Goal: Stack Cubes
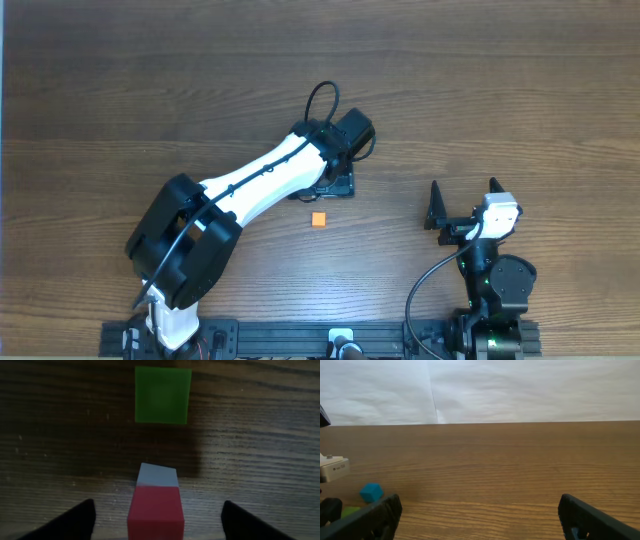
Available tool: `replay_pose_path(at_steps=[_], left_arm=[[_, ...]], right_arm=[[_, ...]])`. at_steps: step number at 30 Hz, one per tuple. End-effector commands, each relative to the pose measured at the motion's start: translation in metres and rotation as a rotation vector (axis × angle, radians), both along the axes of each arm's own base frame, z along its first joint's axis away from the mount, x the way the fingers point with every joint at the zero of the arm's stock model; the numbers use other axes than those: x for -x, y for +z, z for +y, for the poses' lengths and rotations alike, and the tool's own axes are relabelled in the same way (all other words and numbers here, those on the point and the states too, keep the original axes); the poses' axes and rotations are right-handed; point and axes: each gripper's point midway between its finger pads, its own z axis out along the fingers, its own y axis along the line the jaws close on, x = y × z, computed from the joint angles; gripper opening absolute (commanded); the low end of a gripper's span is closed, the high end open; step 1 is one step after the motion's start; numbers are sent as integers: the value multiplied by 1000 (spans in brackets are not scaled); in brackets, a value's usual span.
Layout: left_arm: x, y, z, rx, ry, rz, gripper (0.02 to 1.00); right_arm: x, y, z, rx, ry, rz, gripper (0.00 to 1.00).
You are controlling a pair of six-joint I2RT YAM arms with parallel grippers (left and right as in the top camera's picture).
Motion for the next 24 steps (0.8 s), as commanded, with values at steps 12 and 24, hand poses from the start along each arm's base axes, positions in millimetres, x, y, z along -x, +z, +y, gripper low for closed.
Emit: replay_pose_path(at_steps=[12,24], left_arm=[[72,-10,-10,71,13,37,798],[65,-12,1,49,41,24,524]], right_arm=[[0,-2,2,-2,11,2,993],[0,-2,2,-3,11,2,993]])
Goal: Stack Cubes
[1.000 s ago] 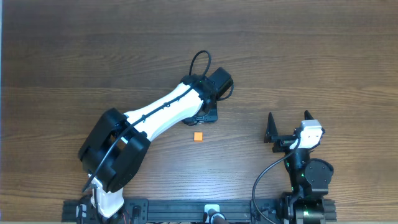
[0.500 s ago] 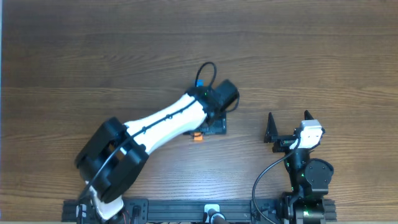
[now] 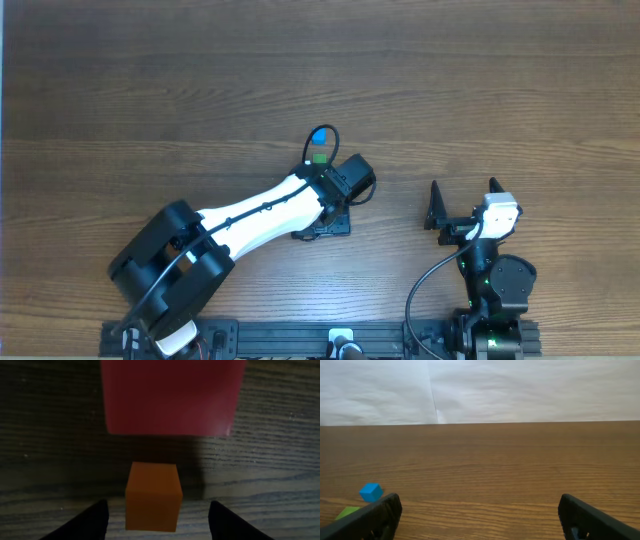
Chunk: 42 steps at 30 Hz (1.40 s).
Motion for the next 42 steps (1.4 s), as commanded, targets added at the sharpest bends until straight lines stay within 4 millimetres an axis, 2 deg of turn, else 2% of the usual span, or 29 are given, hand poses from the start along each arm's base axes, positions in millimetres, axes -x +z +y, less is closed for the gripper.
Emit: replay_pose_path(at_steps=[1,5,13,17,22,23,25,27,30,34,42], left_arm=[[-6,9,3,9,20,-32,500],[-5,7,7,-5,23,-30,325],[-5,7,8,-9,42,-29,123],[-6,12,7,3,42,-38,71],[-10,45,3,41,47,-75,42],[-15,63,2,47,50,-96,42],[-25,86,-2,57,62,-118,40],[-35,105,-5,69,72,-138,40],[-52,120,-10,83,47,-171,38],[-67,109,-2,64,68,-149,38],[-71,82,3,22,59,-82,38]], right_arm=[[0,-2,2,-3,11,2,993],[0,-2,2,-3,11,2,993],[0,-2,2,-3,11,2,991],[0,-2,2,-3,11,2,993],[0,-2,2,-2,11,2,991],[0,-2,2,-3,11,2,991],[0,-2,2,-3,11,2,993],[0,-2,2,-3,11,2,991],[0,-2,2,-3,11,2,993],[0,-2,2,-3,11,2,991],[0,-2,2,-3,11,2,993]])
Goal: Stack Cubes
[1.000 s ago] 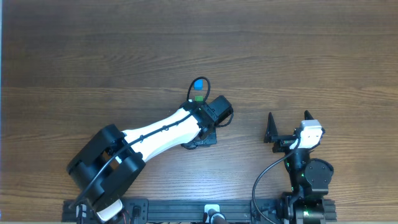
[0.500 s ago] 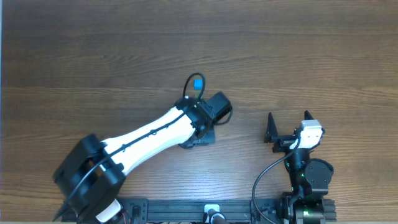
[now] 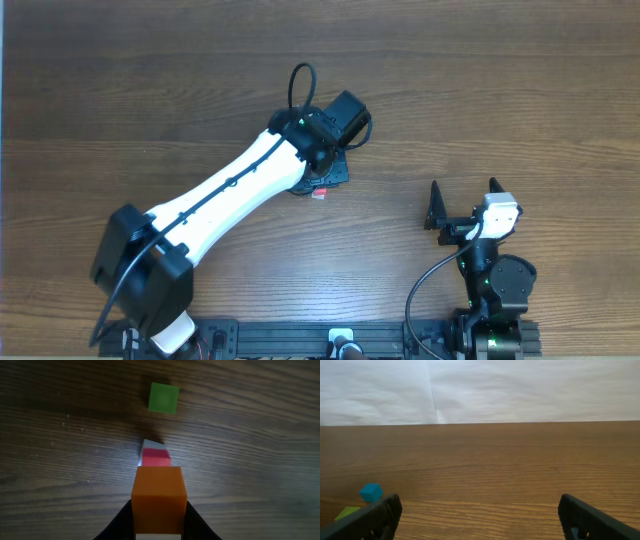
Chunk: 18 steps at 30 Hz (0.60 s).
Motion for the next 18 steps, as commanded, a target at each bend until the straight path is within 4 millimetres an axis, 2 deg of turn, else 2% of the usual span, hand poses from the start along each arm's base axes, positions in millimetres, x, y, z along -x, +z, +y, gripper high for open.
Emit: replay_pose_path(at_steps=[1,6,18], left_arm=[[-1,-15,-2,-20,-26,38,40],[3,-26,-5,-29,-34,69,40],[2,-34,-11,-17,-62,83,42]], right_arm=[[0,-2,2,-2,11,2,993],[0,-2,2,-3,11,2,993],[0,-2,2,-3,11,2,993]])
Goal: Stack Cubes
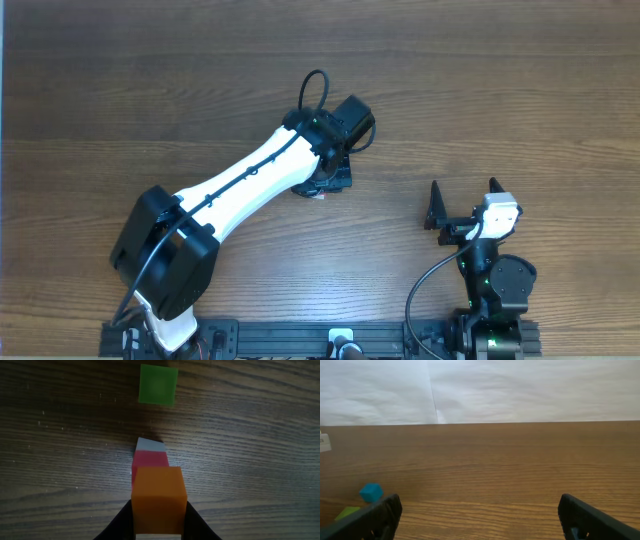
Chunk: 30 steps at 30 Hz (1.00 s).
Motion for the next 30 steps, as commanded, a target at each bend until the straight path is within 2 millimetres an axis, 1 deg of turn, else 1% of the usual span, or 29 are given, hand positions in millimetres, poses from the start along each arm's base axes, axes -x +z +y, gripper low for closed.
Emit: replay_pose_path(at_steps=[1,5,22,27,30], left_arm=[[-1,-6,-4,-2,-16,14,36],[0,-10,-3,-10,-16,23,40],[0,-11,-3,-10,-13,24,42],[0,-10,-3,-8,-13,22,40],[-1,-5,-4,0,-12,13,42]], right_arm=[[0,-2,2,-3,11,2,993],[0,-2,2,-3,11,2,993],[0,-2,2,-3,11,2,993],[0,-2,2,-3,11,2,993],[0,-2,2,-3,11,2,993]])
